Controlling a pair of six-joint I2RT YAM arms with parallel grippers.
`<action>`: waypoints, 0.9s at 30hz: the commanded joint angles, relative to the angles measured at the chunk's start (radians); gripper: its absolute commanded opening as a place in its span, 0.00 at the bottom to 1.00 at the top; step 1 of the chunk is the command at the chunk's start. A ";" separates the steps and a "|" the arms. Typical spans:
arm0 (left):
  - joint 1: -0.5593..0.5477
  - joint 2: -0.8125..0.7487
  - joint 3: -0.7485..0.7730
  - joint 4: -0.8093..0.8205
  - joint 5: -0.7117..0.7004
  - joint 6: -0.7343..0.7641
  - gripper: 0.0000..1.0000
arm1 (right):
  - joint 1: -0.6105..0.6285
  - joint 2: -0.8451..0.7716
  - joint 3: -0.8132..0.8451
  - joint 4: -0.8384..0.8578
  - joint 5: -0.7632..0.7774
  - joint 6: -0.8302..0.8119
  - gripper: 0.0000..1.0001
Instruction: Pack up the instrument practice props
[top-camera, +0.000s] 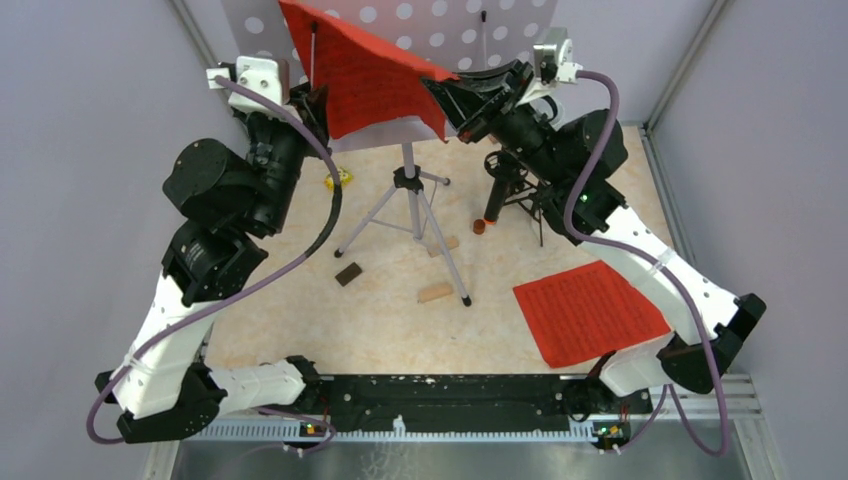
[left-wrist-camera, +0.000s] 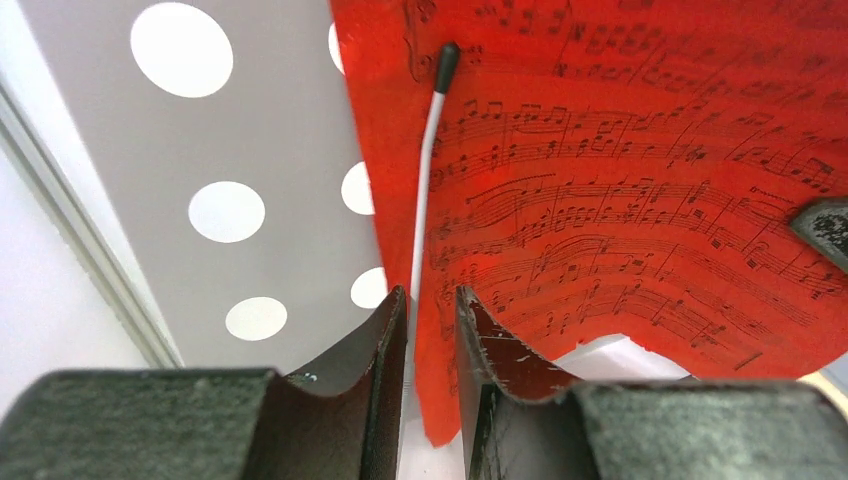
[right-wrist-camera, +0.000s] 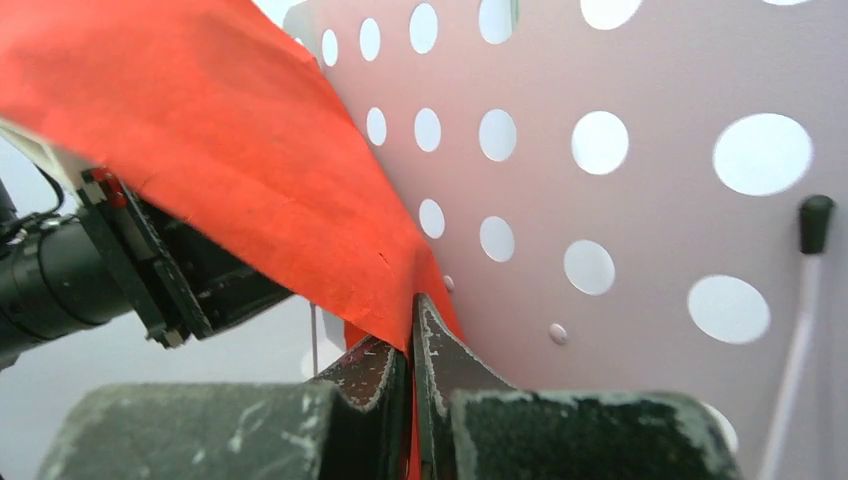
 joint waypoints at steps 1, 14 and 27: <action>-0.001 -0.037 -0.008 0.041 0.070 0.010 0.30 | -0.002 -0.067 -0.041 -0.021 0.060 -0.056 0.00; -0.002 -0.044 -0.026 0.020 0.071 0.021 0.30 | -0.003 -0.342 -0.287 -0.140 0.221 -0.125 0.00; -0.002 -0.076 -0.056 0.036 0.107 0.038 0.23 | -0.002 -0.631 -0.531 -0.323 0.500 0.020 0.00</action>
